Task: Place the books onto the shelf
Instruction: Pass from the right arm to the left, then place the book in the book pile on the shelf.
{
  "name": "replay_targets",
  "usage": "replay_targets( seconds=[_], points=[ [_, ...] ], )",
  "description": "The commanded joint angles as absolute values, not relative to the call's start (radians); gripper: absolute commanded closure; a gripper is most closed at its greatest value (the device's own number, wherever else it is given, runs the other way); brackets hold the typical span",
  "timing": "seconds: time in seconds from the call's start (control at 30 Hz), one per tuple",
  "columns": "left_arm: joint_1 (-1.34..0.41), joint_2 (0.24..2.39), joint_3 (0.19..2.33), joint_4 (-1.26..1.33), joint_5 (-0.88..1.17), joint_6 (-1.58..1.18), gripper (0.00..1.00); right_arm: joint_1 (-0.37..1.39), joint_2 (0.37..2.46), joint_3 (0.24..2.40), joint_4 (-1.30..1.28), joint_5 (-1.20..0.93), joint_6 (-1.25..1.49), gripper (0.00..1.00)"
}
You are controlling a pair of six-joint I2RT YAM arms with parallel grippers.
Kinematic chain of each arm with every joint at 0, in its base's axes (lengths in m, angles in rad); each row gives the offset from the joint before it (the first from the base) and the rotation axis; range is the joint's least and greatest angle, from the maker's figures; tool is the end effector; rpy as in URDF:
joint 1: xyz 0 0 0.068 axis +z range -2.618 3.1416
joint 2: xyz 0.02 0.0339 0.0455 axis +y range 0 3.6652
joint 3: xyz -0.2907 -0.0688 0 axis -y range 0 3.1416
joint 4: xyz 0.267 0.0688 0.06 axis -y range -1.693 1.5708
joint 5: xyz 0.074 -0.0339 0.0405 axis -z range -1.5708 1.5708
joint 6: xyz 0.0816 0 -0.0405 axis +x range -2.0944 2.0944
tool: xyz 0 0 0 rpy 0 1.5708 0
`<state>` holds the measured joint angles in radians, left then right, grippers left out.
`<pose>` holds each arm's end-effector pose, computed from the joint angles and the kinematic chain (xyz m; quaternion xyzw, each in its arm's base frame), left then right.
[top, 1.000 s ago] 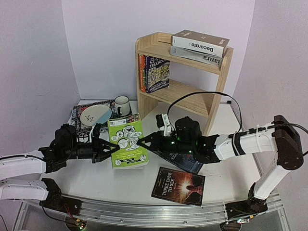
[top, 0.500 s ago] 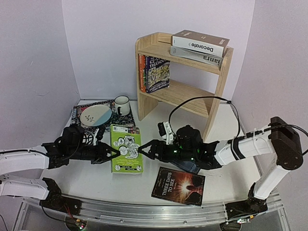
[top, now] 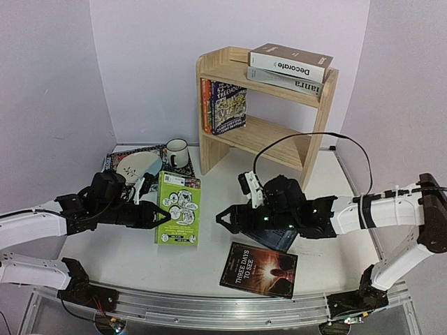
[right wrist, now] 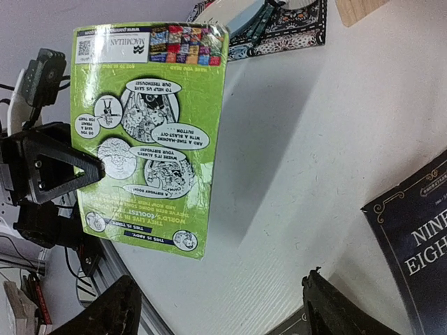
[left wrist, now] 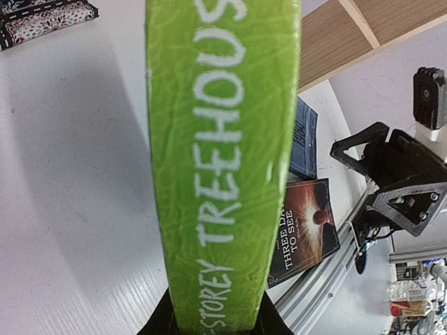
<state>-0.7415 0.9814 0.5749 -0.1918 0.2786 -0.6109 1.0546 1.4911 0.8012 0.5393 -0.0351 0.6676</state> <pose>0.1717 -0.1877 0.2188 0.1219 0.8694 -0.3854 0.2841 0.1924 0.3447 0.2563 -0.1570 0.7418 0.5031 0.4146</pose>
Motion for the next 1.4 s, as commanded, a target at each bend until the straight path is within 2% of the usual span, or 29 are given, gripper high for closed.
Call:
replay_targets(
  seconds=[0.0,0.33,0.6,0.97,1.27,1.37],
  points=[
    [-0.772,0.922,0.707,-0.168,0.211,-0.484,1.0,1.059,1.407,0.851,0.469,-0.034,0.504,0.21],
    [-0.848,0.948,0.84,-0.259,0.044,-0.373,1.0,1.059,1.307,0.91,0.386,-0.178,0.26,0.22],
    [-0.966,1.102,0.99,-0.242,-0.164,-0.32,1.0,1.059,1.204,0.894,0.344,-0.083,0.178,0.22],
    [-0.968,1.193,1.066,-0.105,-0.208,-0.244,1.0,1.059,1.057,0.777,0.327,0.006,0.172,0.22],
    [-0.967,1.285,1.12,0.075,-0.219,-0.2,1.0,1.059,0.916,0.64,0.241,0.178,0.163,0.19],
    [-0.966,1.351,1.197,0.074,-0.207,-0.186,1.0,1.059,0.878,0.597,0.209,0.228,0.186,0.08]
  ],
)
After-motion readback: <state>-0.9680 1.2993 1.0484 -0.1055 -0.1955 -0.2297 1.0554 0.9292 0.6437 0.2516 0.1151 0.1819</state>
